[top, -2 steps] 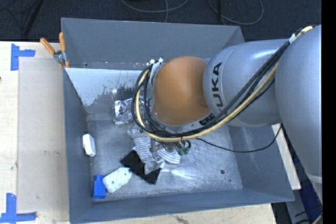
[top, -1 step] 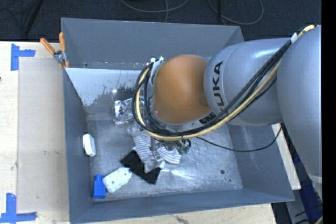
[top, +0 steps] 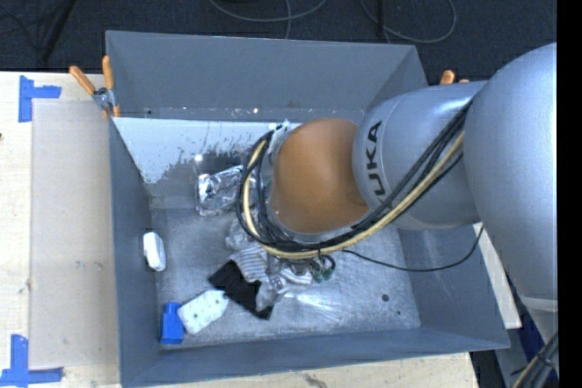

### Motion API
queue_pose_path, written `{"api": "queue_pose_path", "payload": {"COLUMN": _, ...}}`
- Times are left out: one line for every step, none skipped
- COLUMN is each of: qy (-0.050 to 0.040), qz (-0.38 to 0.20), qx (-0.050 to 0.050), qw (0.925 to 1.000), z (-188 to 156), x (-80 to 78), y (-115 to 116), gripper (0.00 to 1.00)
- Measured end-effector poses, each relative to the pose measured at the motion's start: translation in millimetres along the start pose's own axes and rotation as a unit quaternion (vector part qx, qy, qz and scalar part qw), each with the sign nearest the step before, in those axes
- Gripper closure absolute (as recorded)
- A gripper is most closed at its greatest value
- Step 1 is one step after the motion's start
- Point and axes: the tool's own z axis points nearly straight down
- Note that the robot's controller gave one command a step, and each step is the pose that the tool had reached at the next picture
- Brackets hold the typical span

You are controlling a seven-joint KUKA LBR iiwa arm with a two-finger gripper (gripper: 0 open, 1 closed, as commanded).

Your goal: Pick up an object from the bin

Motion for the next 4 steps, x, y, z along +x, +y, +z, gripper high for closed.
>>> {"api": "queue_pose_path", "payload": {"qy": 0.0083, "qz": 0.090, "qx": -0.001, "qw": 0.9959, "z": 15.4, "x": -29.3, "y": -12.3, "gripper": 1.00}}
{"api": "queue_pose_path", "payload": {"qy": 0.0076, "qz": 0.090, "qx": -0.001, "qw": 0.9959, "z": 15.3, "x": -29.6, "y": -12.2, "gripper": 1.00}}
{"api": "queue_pose_path", "payload": {"qy": 0.0060, "qz": 0.096, "qx": 0.000, "qw": 0.9953, "z": -20.4, "x": -24.8, "y": -13.9, "gripper": 1.00}}
{"api": "queue_pose_path", "payload": {"qy": 0.0011, "qz": 0.082, "qx": 0.000, "qw": 0.9966, "z": -174.9, "x": -9.3, "y": 5.4, "gripper": 1.00}}
